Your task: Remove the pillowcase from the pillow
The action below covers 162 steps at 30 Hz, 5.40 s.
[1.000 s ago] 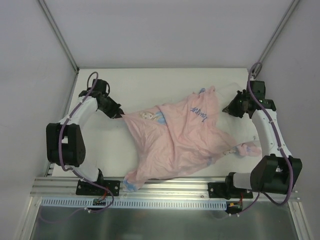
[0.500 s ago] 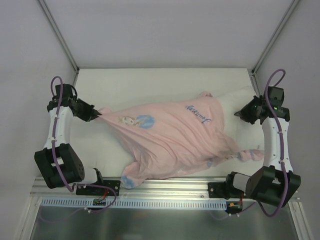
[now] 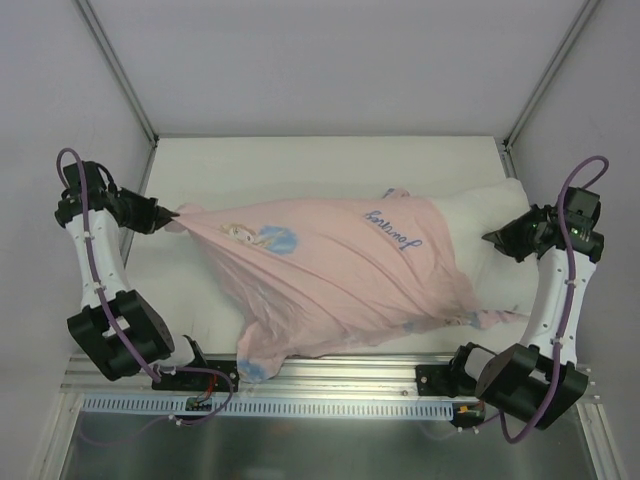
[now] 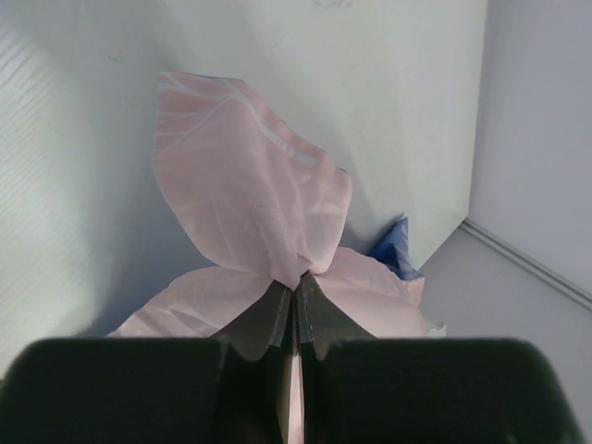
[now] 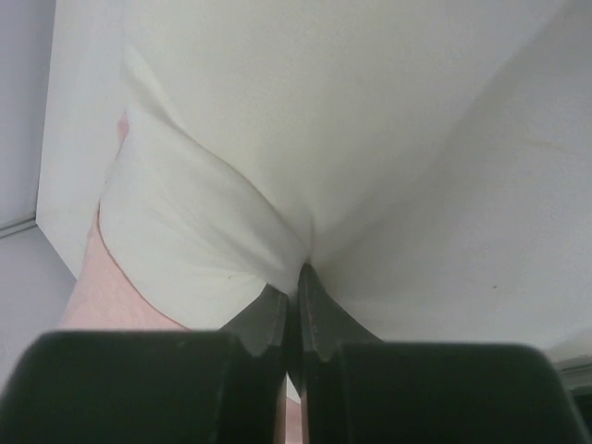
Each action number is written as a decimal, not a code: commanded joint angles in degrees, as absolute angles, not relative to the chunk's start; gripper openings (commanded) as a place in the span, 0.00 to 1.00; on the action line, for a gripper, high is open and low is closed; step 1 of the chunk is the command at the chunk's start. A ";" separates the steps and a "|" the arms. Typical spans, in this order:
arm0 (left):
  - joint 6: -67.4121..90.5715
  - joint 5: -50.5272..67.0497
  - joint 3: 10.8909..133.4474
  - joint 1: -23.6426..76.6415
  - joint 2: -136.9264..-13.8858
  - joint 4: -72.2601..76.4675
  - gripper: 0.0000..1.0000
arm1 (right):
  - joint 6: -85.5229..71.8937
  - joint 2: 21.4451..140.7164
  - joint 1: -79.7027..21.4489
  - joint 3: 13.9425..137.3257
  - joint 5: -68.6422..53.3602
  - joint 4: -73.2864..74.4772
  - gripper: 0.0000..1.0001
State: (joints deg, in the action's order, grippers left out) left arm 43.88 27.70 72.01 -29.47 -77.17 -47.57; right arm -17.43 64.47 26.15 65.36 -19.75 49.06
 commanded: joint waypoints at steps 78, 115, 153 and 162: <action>27.25 9.37 65.12 -10.58 -62.31 -45.79 0.99 | -15.74 64.26 16.82 60.90 -7.23 36.55 0.97; 37.54 12.40 60.37 33.23 -78.78 -39.55 0.70 | -9.94 73.92 -11.25 53.26 -0.35 34.89 0.84; 46.32 1.59 90.27 21.10 -113.04 -45.18 0.00 | -8.70 71.99 -11.60 55.37 -1.32 37.26 0.95; 46.76 -3.17 82.10 16.00 -96.69 -45.00 0.00 | -5.47 63.48 -9.58 58.35 4.14 42.36 0.97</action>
State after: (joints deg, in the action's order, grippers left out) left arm 47.07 -0.62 83.83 18.06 -104.18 -43.86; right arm -8.21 67.48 -10.74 56.82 0.73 33.06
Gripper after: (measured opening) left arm 0.006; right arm 0.979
